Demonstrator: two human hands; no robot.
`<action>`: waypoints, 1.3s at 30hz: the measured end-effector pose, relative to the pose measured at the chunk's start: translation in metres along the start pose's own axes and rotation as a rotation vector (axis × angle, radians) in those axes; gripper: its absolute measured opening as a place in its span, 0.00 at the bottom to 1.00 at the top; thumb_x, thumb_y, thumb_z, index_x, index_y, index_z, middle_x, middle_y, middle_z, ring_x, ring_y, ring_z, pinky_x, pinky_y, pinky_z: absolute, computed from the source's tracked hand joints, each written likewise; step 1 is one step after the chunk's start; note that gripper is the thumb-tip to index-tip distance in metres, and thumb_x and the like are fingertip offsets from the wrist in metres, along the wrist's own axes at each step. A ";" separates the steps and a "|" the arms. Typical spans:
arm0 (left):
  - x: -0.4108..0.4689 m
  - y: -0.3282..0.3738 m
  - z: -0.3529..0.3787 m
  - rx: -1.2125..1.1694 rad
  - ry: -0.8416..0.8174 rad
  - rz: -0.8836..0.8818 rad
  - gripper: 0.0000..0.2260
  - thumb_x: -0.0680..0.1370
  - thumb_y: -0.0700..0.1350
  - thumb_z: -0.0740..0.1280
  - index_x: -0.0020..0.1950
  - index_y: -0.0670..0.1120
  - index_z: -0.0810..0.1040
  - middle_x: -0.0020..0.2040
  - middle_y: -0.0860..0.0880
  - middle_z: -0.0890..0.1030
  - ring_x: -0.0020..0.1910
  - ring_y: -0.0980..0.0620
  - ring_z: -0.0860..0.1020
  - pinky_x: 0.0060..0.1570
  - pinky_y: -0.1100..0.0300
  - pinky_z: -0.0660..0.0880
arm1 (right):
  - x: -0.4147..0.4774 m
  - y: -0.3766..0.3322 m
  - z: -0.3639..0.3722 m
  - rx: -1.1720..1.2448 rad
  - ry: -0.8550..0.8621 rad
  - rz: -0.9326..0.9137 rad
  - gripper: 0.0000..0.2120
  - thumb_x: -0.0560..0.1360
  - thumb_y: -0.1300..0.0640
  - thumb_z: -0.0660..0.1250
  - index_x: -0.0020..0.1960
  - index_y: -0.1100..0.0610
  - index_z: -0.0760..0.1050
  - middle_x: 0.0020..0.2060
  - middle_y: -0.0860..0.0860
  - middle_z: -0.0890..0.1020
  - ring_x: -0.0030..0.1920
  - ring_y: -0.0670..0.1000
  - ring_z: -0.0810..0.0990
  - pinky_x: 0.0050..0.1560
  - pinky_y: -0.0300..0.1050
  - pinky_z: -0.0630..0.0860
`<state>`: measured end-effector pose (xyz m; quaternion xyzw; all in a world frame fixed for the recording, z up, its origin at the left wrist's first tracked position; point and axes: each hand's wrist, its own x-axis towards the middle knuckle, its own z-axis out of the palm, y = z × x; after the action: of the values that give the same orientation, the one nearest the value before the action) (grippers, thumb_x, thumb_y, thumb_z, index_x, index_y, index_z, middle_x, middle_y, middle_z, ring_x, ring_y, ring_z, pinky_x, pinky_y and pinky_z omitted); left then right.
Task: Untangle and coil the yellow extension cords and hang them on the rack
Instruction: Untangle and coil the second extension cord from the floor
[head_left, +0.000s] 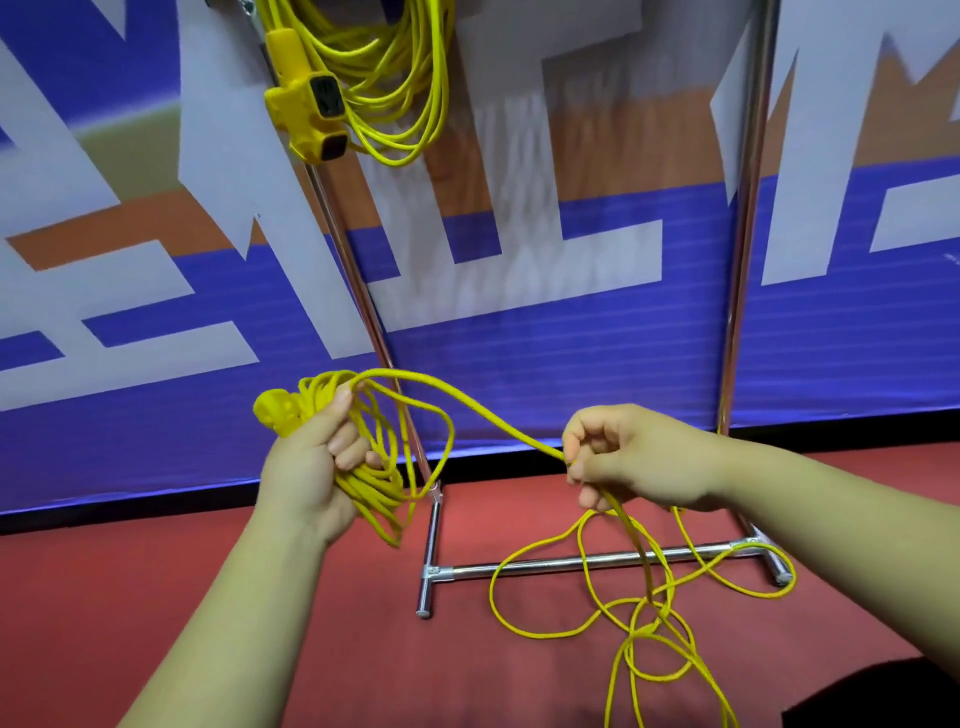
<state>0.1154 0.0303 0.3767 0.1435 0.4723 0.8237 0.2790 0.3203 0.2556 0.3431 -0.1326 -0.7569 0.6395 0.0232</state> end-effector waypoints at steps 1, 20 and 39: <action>0.002 -0.002 -0.004 0.024 0.047 -0.005 0.04 0.80 0.47 0.65 0.48 0.50 0.80 0.24 0.55 0.60 0.21 0.59 0.61 0.27 0.65 0.68 | 0.001 0.000 0.001 0.002 0.031 0.023 0.05 0.78 0.70 0.65 0.50 0.61 0.75 0.39 0.58 0.80 0.38 0.54 0.85 0.39 0.47 0.81; -0.028 -0.009 0.014 0.165 -0.167 -0.016 0.06 0.77 0.45 0.67 0.41 0.45 0.77 0.23 0.52 0.62 0.20 0.56 0.62 0.28 0.61 0.71 | 0.019 -0.015 0.026 0.178 0.291 0.349 0.06 0.77 0.64 0.65 0.51 0.58 0.80 0.39 0.55 0.86 0.28 0.45 0.76 0.34 0.37 0.72; -0.054 -0.058 0.058 0.393 -0.225 -0.286 0.11 0.80 0.41 0.64 0.56 0.33 0.77 0.49 0.33 0.84 0.45 0.36 0.85 0.44 0.47 0.84 | 0.016 -0.035 0.025 0.632 0.314 0.260 0.04 0.77 0.63 0.68 0.49 0.60 0.82 0.35 0.52 0.86 0.36 0.47 0.86 0.34 0.37 0.81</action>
<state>0.2067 0.0620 0.3581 0.2174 0.6047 0.6473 0.4100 0.2935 0.2305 0.3705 -0.3104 -0.4862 0.8110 0.0975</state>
